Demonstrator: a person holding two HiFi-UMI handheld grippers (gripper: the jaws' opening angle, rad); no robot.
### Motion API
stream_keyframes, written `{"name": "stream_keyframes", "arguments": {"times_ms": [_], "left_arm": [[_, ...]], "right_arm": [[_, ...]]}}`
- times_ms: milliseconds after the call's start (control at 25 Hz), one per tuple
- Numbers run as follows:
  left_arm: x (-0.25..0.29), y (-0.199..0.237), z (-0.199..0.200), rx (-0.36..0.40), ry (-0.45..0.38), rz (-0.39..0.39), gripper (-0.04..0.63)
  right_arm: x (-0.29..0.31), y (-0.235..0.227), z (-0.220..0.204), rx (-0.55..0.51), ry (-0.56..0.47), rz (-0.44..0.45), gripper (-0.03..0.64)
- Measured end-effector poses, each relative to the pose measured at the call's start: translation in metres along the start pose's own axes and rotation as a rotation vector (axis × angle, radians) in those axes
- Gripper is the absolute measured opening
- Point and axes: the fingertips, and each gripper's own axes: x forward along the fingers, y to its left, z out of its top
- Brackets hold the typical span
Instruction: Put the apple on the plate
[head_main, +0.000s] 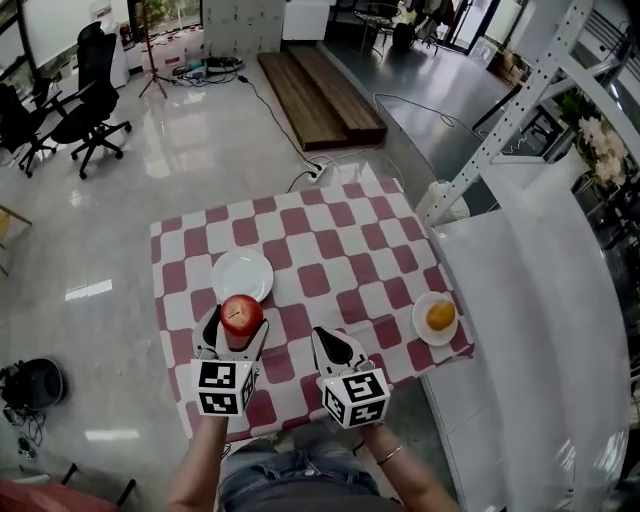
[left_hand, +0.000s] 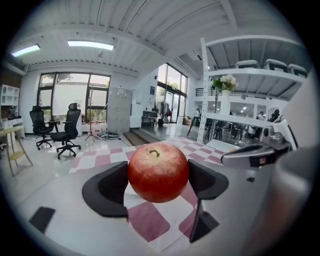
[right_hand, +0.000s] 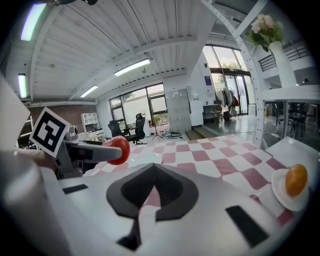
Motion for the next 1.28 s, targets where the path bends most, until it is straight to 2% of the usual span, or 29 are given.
{"name": "stream_keyframes", "arguments": {"times_ms": [320,600,1280], "left_arm": [[0.032,0.013,0.000,-0.025,0.008,0.120,0.374],[0.061,0.025,-0.003,-0.046,0.017,0.189,0.374],[0.105,0.056,-0.010,-0.063,0.051,0.267,0.374]], "right_arm": [[0.031,-0.018,0.013,-0.046,0.020,0.100,0.011],[0.056,-0.025,0.013,-0.067,0.046,0.163,0.011],[0.113,-0.024,0.021,-0.125,0.073,0.253,0.011]]}}
